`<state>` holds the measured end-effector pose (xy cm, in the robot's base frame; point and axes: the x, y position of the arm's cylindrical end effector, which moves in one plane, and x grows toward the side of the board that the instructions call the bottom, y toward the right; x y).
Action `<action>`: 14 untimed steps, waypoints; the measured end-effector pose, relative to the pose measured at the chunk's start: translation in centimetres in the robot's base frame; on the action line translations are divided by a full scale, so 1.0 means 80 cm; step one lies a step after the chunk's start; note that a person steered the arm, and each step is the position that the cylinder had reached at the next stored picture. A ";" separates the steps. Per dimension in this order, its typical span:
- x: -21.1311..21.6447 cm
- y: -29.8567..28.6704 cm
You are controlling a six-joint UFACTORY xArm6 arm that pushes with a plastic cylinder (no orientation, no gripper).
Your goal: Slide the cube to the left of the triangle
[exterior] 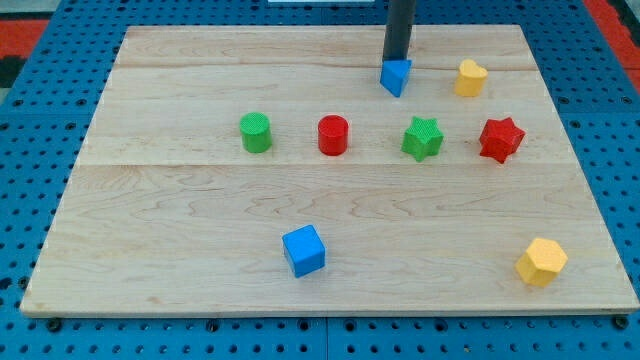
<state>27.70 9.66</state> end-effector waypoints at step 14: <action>0.326 -0.208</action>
<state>53.79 -6.94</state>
